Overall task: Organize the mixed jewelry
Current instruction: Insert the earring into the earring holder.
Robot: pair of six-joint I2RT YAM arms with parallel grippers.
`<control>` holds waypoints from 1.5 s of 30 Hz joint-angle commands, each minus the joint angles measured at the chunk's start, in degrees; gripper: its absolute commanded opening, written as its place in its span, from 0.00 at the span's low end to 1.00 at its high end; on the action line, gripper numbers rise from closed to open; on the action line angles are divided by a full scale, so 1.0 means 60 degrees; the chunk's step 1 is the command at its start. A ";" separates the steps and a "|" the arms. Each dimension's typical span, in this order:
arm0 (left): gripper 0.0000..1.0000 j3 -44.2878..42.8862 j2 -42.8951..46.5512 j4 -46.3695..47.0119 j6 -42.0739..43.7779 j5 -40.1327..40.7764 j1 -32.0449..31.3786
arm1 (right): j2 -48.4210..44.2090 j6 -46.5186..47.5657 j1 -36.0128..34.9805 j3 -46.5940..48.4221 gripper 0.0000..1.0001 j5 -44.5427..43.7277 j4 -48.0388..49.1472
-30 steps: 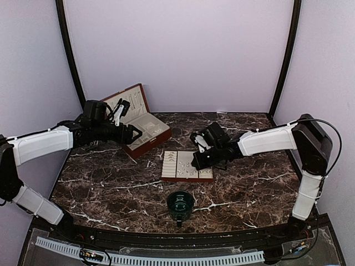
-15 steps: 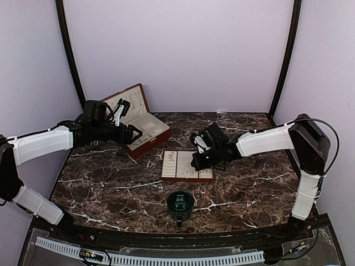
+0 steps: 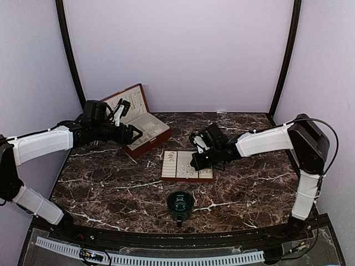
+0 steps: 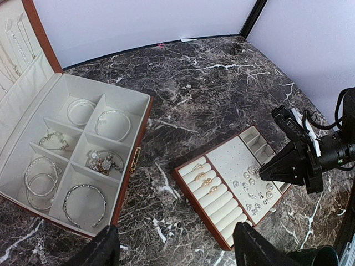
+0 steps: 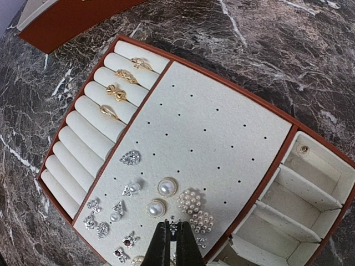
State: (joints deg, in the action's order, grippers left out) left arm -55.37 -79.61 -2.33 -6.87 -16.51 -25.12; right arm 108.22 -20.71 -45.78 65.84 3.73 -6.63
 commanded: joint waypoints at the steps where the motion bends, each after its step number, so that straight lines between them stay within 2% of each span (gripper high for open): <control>1: 0.72 -0.0319 0.0022 -0.0067 -0.0027 -0.0114 0.0013 | 0.0093 0.0212 -0.0092 0.0152 0.00 -0.0245 -0.0235; 45: 0.72 -0.0346 0.0033 -0.0081 -0.0056 -0.0136 0.0013 | 0.0028 0.0474 -0.0277 0.0337 0.00 -0.0392 -0.0916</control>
State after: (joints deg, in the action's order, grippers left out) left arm -55.59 -79.81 -2.46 -6.90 -16.88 -25.12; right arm 108.12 -18.61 -46.63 66.83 1.48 -9.23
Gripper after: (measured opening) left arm 0.724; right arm 0.009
